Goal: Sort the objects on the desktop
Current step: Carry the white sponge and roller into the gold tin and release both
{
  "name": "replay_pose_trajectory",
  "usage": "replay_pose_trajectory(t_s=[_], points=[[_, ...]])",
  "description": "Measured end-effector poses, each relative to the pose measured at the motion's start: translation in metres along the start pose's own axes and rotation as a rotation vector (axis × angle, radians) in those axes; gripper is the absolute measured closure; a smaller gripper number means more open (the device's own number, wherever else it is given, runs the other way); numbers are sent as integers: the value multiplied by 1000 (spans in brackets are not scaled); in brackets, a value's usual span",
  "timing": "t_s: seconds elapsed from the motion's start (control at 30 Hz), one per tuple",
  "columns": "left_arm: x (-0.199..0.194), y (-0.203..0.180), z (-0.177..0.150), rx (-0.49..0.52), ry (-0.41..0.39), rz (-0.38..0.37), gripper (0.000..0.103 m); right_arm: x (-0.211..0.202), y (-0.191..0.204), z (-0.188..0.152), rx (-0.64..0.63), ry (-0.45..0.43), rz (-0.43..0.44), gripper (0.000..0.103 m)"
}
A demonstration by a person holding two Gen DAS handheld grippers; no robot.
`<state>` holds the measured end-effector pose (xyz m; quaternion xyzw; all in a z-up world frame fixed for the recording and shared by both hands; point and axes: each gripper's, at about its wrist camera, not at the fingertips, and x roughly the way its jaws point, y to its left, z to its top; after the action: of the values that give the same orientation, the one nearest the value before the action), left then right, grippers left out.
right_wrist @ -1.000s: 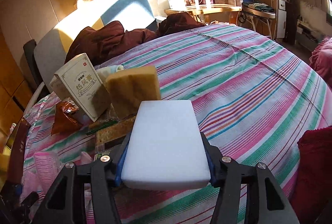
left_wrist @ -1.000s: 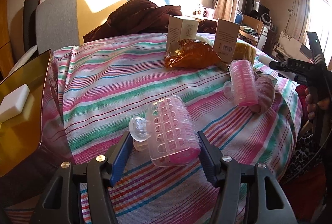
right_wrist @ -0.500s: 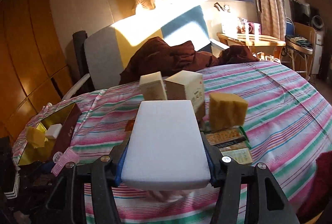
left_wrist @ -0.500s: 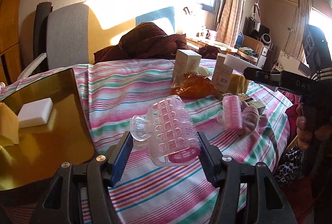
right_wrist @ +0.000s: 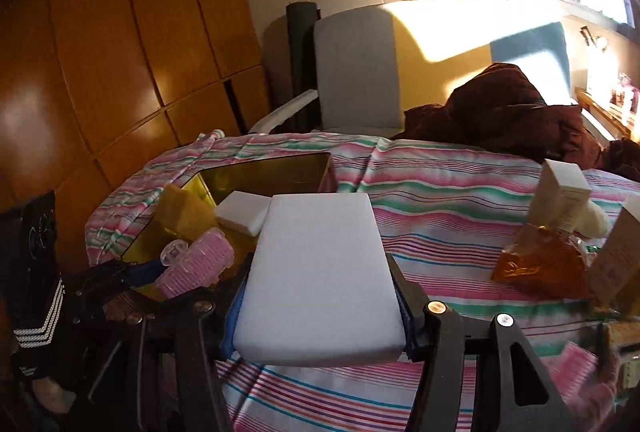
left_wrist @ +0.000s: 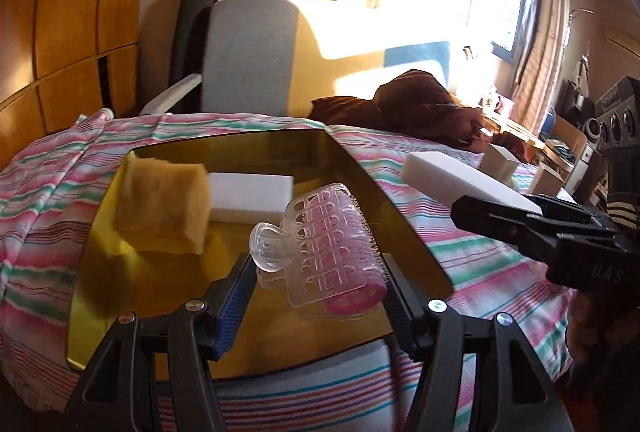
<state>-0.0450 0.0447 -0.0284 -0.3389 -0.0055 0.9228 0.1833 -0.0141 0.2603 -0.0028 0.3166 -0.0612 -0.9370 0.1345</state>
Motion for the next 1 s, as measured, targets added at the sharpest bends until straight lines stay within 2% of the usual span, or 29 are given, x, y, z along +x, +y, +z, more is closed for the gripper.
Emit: replay_pose_trajectory(t_s=[0.23,0.4,0.6,0.7,0.8,0.93,1.0], points=[[12,61,-2,-83,32,131,39,66,47,9,-63,78,67,42],[11,82,-6,-120,33,144,35,104,60,8,-52,132,80,40],[0,84,-11,-158,-1,150,35,106,63,-2,-55,141,80,39],[-10,73,-11,-146,-29,122,35,97,58,-6,-38,125,76,37],[-18,54,-10,-117,-47,61,35,83,49,-10,-14,101,65,35],[-25,22,-7,-50,-61,-11,35,56,35,-20,15,59,70,33],[-26,6,-4,-19,-62,-37,35,39,30,-23,5,30,45,30]])
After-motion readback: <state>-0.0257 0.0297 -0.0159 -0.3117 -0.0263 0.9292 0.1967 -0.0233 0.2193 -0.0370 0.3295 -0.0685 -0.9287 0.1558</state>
